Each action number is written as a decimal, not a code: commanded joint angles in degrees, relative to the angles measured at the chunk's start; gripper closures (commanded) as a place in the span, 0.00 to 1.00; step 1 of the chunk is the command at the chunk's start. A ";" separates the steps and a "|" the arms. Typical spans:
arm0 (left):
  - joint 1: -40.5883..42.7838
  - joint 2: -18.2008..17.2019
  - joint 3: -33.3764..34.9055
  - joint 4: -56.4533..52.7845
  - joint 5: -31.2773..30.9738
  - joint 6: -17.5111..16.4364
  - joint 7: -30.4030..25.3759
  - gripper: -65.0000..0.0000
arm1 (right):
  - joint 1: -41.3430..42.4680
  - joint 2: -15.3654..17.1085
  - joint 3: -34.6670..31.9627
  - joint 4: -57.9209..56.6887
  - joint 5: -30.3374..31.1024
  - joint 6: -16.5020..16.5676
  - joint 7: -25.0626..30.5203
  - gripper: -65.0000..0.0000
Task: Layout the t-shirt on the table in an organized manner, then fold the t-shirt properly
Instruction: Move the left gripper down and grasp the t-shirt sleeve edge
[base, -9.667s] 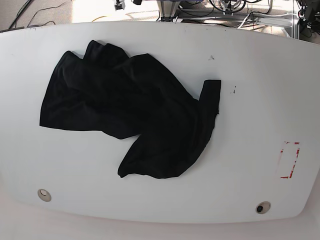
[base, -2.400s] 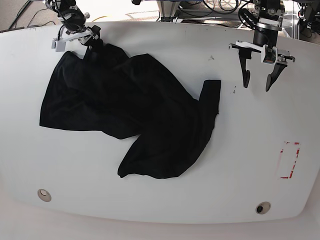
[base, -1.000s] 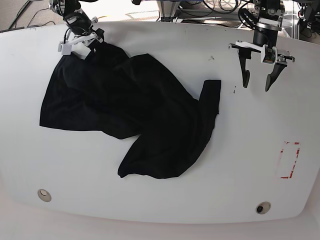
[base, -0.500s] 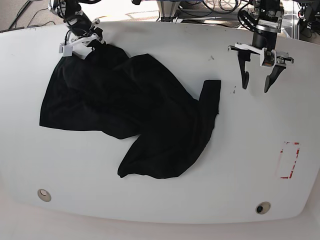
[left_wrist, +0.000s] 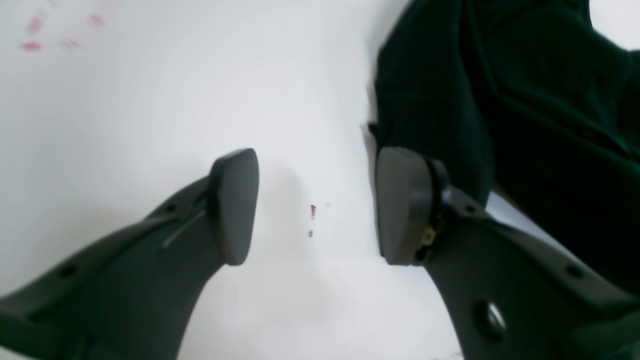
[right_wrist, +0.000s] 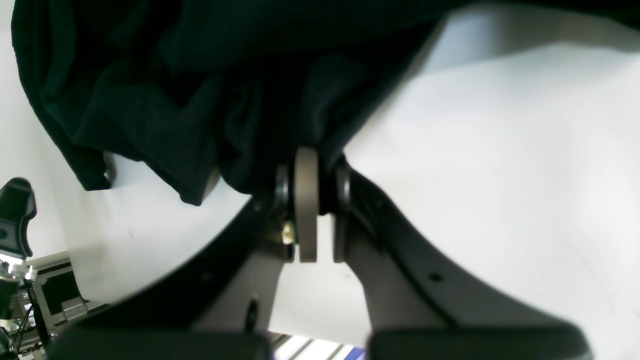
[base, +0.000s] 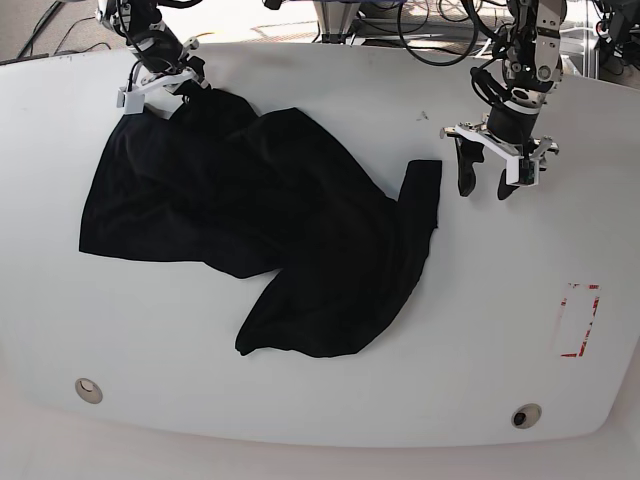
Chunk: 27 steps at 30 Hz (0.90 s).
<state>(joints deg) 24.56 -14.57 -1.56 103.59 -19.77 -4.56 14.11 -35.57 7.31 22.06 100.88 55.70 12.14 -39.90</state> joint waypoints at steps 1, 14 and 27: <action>-1.57 -0.33 -0.33 -1.04 -1.99 -2.08 0.79 0.45 | -0.25 0.47 0.22 1.23 0.69 0.74 0.56 1.00; -1.74 -0.25 -0.15 -4.03 -9.64 -4.98 9.67 0.45 | -0.25 0.47 0.22 1.23 0.69 0.74 0.56 1.00; -3.41 -0.07 0.46 -9.39 -10.34 -8.85 11.25 0.45 | -0.25 0.47 0.22 1.23 0.78 0.74 0.56 1.00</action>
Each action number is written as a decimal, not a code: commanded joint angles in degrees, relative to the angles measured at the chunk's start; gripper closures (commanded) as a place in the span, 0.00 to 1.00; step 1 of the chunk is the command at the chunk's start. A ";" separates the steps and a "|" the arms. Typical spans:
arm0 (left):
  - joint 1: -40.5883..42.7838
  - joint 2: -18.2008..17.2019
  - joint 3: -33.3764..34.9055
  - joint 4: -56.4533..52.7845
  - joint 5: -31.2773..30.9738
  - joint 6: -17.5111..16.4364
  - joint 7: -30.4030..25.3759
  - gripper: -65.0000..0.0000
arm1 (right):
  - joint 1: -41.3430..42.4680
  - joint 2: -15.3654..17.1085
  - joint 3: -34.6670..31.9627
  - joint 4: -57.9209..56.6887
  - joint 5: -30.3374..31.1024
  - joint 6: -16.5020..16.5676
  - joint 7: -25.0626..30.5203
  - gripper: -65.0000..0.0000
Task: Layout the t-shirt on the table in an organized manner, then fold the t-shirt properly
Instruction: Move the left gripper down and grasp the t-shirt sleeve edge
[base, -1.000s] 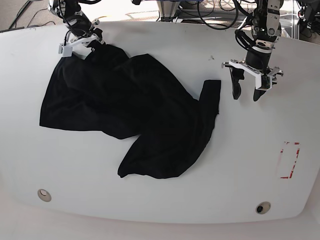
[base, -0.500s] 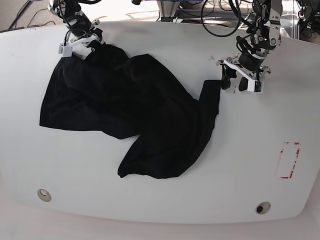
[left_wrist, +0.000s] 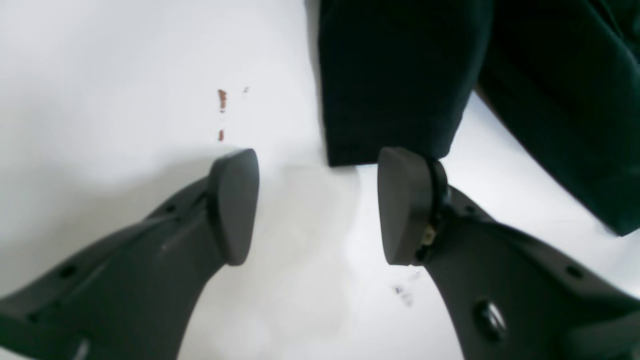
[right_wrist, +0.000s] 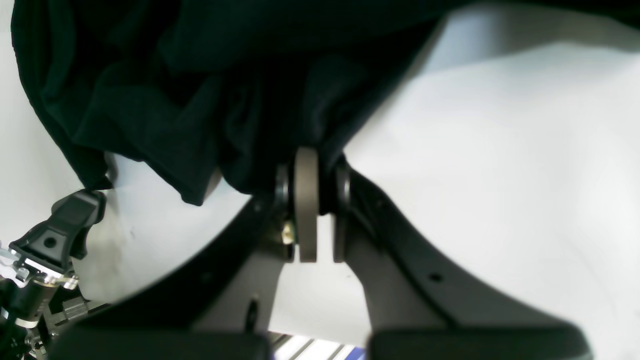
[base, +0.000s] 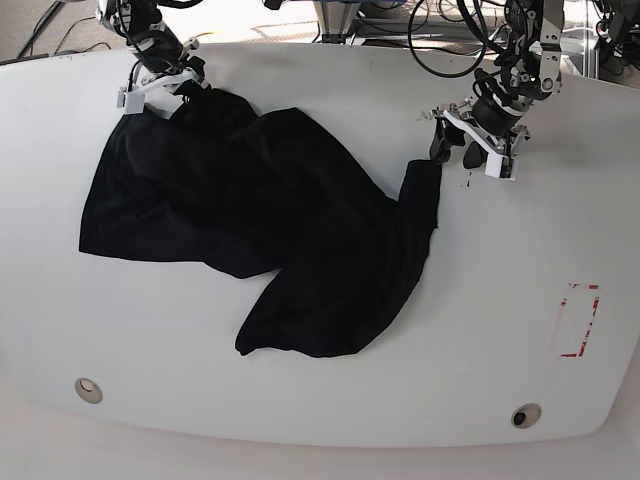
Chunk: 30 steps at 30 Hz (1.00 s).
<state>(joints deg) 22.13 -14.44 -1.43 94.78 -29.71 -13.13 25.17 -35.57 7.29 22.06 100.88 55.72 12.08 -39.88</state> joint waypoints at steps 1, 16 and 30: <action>-1.51 -0.20 0.77 -1.20 -0.40 -0.37 0.19 0.45 | -0.25 0.49 0.22 1.23 0.85 0.80 0.54 1.00; -6.53 -0.20 8.24 -7.35 -0.48 -1.78 0.19 0.45 | -0.25 0.49 0.22 1.32 0.94 0.80 0.45 1.00; -6.53 -0.20 8.60 -7.53 -0.40 -1.69 0.19 0.96 | -0.34 0.49 0.40 1.41 1.02 0.80 0.45 1.00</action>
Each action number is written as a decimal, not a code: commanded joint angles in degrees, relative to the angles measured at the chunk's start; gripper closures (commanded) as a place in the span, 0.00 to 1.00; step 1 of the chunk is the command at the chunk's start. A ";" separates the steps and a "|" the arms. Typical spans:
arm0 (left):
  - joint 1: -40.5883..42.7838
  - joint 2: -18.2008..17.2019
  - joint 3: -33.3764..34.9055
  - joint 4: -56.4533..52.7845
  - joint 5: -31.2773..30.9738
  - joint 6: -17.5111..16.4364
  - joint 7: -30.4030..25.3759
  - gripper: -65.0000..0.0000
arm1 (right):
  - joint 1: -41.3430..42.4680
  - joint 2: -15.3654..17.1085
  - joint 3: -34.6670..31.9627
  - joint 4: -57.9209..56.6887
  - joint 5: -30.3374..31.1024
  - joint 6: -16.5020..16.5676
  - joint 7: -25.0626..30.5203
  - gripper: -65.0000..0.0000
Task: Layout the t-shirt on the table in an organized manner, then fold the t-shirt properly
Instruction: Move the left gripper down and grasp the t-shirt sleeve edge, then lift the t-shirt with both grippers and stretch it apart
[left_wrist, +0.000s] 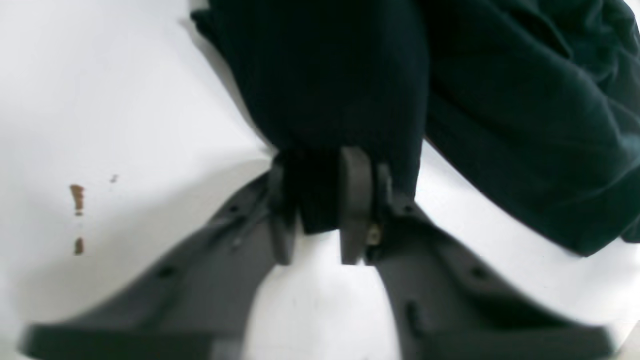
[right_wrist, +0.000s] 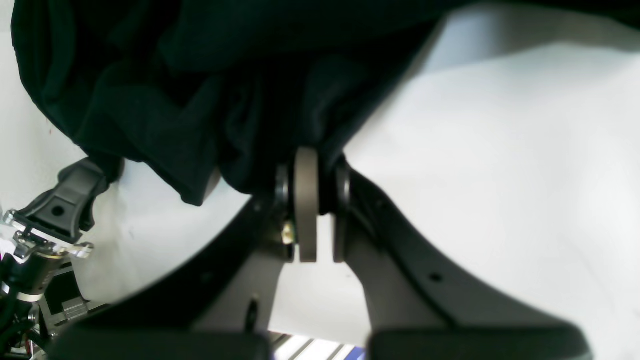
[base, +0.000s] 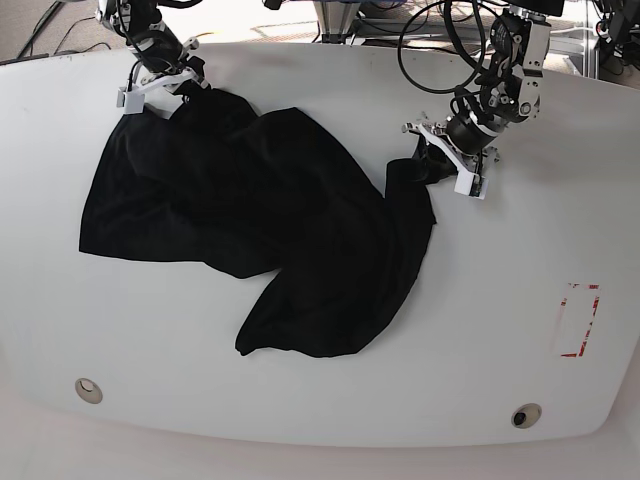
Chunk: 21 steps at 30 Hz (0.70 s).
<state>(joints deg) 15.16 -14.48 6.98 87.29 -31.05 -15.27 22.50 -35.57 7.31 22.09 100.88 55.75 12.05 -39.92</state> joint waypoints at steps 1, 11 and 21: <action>0.45 -0.16 0.18 -0.03 1.03 0.45 2.86 0.99 | -0.34 0.47 0.38 1.67 1.00 0.83 0.49 1.00; -0.70 -0.16 -0.08 0.41 0.94 0.45 2.86 1.00 | -0.43 0.47 0.38 7.73 1.00 0.74 -0.12 1.00; -0.78 -0.33 -1.49 8.41 0.94 0.45 2.77 1.00 | -0.25 0.47 0.46 13.71 1.00 0.65 -2.14 1.00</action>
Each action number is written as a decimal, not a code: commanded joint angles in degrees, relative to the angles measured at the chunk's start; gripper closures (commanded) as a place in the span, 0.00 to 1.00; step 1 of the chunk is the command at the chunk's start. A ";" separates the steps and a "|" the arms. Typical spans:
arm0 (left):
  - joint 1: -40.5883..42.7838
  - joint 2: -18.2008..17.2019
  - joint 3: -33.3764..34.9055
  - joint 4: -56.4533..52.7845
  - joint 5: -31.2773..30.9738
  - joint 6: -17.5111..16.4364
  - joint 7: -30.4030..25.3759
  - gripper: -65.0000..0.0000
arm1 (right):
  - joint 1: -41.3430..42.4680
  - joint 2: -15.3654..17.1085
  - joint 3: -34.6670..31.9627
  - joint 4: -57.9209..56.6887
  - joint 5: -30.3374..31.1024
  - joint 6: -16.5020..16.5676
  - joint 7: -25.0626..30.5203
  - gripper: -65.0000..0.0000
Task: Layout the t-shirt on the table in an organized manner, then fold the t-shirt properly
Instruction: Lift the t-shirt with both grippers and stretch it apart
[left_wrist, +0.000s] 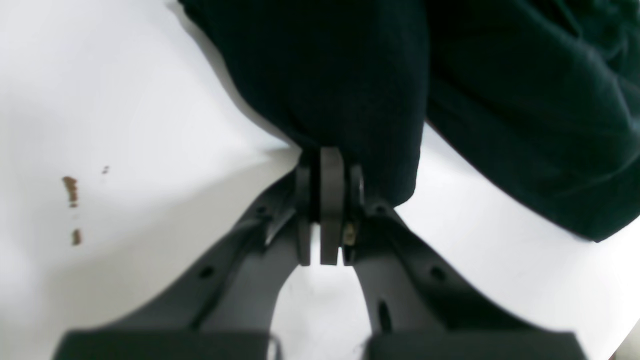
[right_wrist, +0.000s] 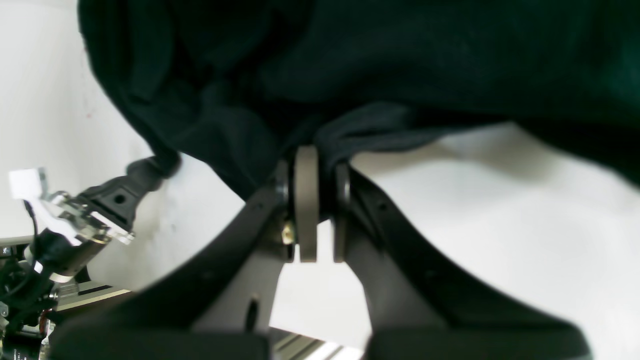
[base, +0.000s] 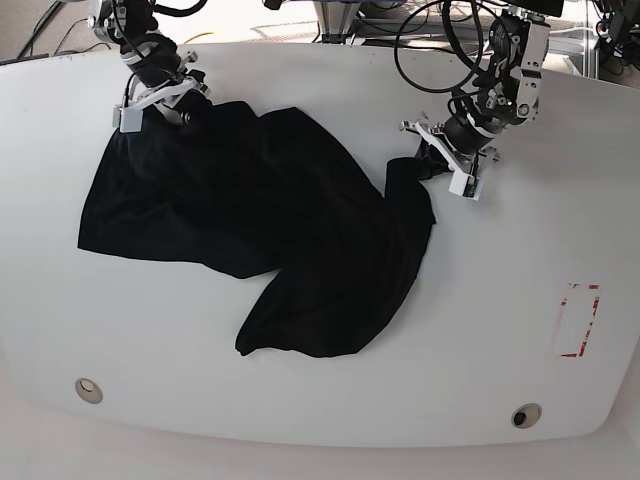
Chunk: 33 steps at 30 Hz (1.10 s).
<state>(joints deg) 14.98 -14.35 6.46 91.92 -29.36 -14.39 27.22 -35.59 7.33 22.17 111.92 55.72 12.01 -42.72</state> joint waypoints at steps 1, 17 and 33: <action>-0.61 -0.46 -1.32 5.09 -0.75 -0.42 -1.95 1.00 | -0.23 0.45 0.38 2.94 1.02 0.69 0.65 1.00; -7.38 -0.73 -3.34 17.22 5.85 -0.51 -1.86 1.00 | 5.92 3.44 0.46 3.64 0.85 0.52 0.65 1.00; -26.81 -0.73 -5.98 17.05 13.58 -0.60 -1.07 1.00 | 16.74 13.02 3.89 2.94 0.58 0.78 0.65 1.00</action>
<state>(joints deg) -8.95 -14.72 0.60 108.03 -16.12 -15.00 27.38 -21.30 17.74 25.65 114.26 55.44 12.01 -43.77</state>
